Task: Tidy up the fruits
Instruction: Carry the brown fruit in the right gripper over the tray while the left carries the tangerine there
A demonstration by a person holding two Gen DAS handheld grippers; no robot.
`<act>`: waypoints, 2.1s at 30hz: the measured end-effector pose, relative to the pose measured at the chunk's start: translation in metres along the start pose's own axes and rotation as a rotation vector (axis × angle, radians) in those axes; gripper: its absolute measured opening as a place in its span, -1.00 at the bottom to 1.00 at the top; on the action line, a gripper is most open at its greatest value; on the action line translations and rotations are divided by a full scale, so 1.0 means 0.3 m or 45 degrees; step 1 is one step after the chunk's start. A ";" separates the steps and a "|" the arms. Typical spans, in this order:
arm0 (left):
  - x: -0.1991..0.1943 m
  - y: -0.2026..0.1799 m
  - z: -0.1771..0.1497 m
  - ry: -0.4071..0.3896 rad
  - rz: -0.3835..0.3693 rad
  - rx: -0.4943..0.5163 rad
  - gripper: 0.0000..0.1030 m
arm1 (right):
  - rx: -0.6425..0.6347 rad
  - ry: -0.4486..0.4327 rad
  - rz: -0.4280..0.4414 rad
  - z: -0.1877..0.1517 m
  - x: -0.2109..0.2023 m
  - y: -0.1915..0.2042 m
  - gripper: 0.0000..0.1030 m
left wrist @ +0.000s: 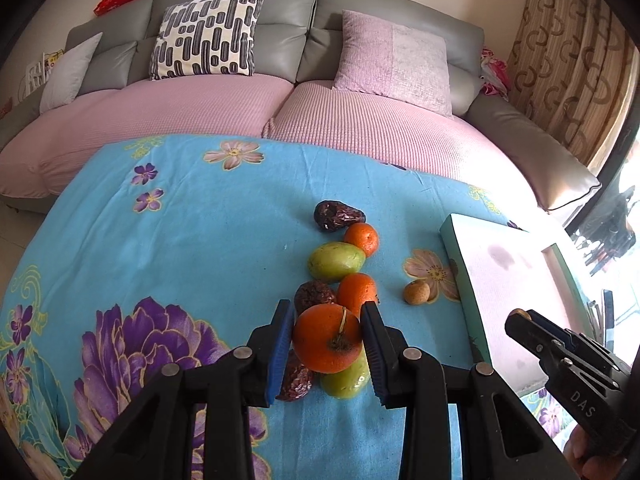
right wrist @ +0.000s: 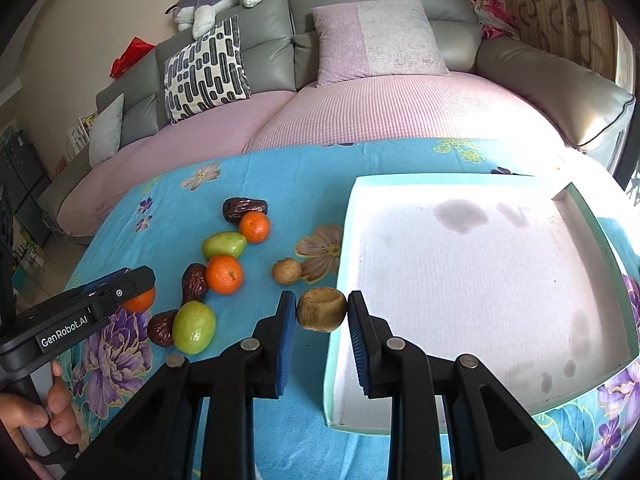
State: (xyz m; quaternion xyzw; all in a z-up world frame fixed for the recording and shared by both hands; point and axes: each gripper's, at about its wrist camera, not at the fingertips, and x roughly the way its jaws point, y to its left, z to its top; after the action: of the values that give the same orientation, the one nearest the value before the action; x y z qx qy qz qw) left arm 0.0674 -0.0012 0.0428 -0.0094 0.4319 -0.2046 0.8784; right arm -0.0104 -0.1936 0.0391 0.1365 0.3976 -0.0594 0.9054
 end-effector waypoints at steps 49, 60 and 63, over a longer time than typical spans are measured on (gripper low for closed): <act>0.285 -0.693 -0.053 0.272 -0.088 0.498 -0.29 | 0.405 0.095 -0.482 -0.067 -0.020 -0.627 -0.46; 0.300 -0.700 -0.059 0.271 -0.066 0.493 -0.27 | 0.391 0.098 -0.488 -0.066 -0.017 -0.624 -0.46; 0.297 -0.704 -0.061 0.271 -0.058 0.498 -0.27 | 0.384 0.099 -0.495 -0.066 -0.019 -0.622 -0.46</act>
State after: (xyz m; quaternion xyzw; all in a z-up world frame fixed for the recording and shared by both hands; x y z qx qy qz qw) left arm 0.0277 -0.2244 0.0048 0.1731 0.4741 -0.3040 0.8080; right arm -0.0684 -0.3660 -0.0067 0.1933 0.4377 -0.2859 0.8303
